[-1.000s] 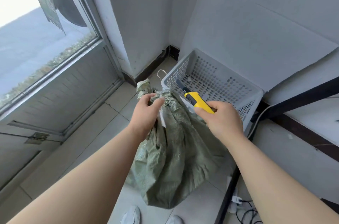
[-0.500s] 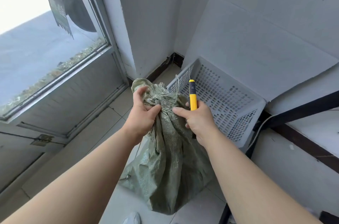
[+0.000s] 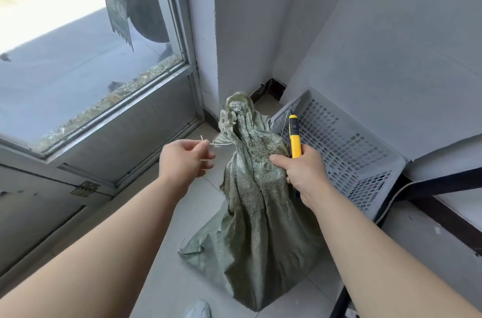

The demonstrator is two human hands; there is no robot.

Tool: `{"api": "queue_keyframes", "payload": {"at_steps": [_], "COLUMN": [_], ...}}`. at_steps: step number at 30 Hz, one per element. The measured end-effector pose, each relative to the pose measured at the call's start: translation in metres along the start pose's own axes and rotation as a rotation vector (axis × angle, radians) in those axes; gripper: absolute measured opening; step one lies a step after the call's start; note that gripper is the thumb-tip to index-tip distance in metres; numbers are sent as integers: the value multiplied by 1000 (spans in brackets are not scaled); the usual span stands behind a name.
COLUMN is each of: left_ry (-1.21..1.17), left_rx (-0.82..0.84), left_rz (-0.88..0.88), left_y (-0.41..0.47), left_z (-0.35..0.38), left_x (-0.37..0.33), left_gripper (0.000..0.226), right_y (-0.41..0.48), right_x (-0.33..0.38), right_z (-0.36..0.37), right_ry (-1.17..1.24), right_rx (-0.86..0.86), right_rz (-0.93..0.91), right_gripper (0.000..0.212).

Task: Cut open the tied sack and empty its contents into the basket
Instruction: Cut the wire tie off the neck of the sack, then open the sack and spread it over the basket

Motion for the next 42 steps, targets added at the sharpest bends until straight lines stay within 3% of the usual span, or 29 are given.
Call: {"api": "queue_keyframes", "payload": {"at_steps": [2,5,6,7,8,11,14,16,18,20,24,31,37,42], "left_ry": [-37,-355,-381,-280,-123,222,195,189,205,155,166,166,205,197], "left_rx": [-98,-151,-110,-71,-18,127,515,665,630,550,425,402,396,368], "left_rz": [-16,-122,-158,-193,-244,-340,-327,-331,-245,-175,-115,-84,-67,-61], "left_y": [5,18,25,29,31,29,18,13,16,20,21,12,4,-2], "left_z": [-9,-19,-21,-21,-21,-5,31,50,61,68,80,111,134,150], "left_x": [2,5,9,10,11,18,25,33,36,35,28,20,10,10], "left_gripper": [16,26,22,14,21,73,94,80,31,9,6,7,16,9], "right_y": [2,8,10,13,15,22,27,27,26,22,12,-8,-32,-40], "right_x": [-1,-1,-1,-1,-2,-4,-8,-11,-14,-17,-27,-47,-55,-70], "right_z": [4,9,9,10,10,9,4,-3,-12,-22,-38,-63,-84,-99], "right_ry": [-5,7,16,24,31,51,80,126,190,206,243,257,425,508], "right_rx": [-12,-38,-42,-44,-46,-57,-86,-91,-78,-60,-8,-32,-65,-57], "right_rz": [-1,8,10,11,11,18,27,35,35,34,63,122,140,156], "right_gripper": [27,27,25,23,22,31,33,26,24,27,23,14,28,8]}}
Point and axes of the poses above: each hand's wrist, its own y-axis towards the middle knuckle, its own z-axis out of the palm, x = y × z, the point moved 3 cm from there along y, towards the middle knuckle, and after that the axes turned 14 degrees about x, right-handed, at the moved point
